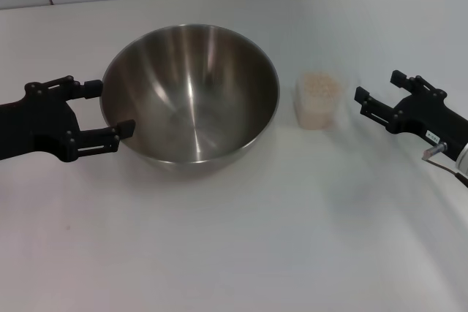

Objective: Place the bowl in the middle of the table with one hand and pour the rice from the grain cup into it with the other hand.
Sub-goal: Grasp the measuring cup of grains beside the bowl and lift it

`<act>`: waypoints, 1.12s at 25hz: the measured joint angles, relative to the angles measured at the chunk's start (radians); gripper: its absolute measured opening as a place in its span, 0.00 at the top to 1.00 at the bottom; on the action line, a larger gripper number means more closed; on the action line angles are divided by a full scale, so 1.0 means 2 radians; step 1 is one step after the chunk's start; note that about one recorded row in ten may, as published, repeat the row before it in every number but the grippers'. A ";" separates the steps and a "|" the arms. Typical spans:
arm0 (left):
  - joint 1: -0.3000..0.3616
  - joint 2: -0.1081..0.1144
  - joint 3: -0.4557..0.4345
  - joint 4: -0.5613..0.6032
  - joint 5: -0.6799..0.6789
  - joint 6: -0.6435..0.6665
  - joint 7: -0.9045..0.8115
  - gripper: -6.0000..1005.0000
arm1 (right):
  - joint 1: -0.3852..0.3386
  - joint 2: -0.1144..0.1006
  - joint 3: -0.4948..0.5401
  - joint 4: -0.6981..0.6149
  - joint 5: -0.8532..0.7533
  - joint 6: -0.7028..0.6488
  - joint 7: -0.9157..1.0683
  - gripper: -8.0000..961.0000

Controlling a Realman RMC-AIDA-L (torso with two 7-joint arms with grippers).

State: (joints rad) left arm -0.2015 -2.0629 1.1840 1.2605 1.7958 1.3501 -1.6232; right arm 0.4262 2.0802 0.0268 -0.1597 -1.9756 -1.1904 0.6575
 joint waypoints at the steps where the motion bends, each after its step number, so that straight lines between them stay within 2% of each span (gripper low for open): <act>1: 0.000 0.000 0.000 0.000 0.000 0.000 0.000 0.17 | 0.000 0.000 0.000 0.000 0.000 0.000 0.000 0.21; 28: -0.009 -0.002 0.002 -0.006 0.024 -0.004 -0.012 0.17 | 0.051 0.001 -0.001 0.003 0.002 0.050 -0.008 0.25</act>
State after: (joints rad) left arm -0.2186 -2.0678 1.1875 1.2490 1.8437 1.3420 -1.6474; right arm 0.5274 2.0813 0.0253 -0.1545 -1.9715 -1.0902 0.6417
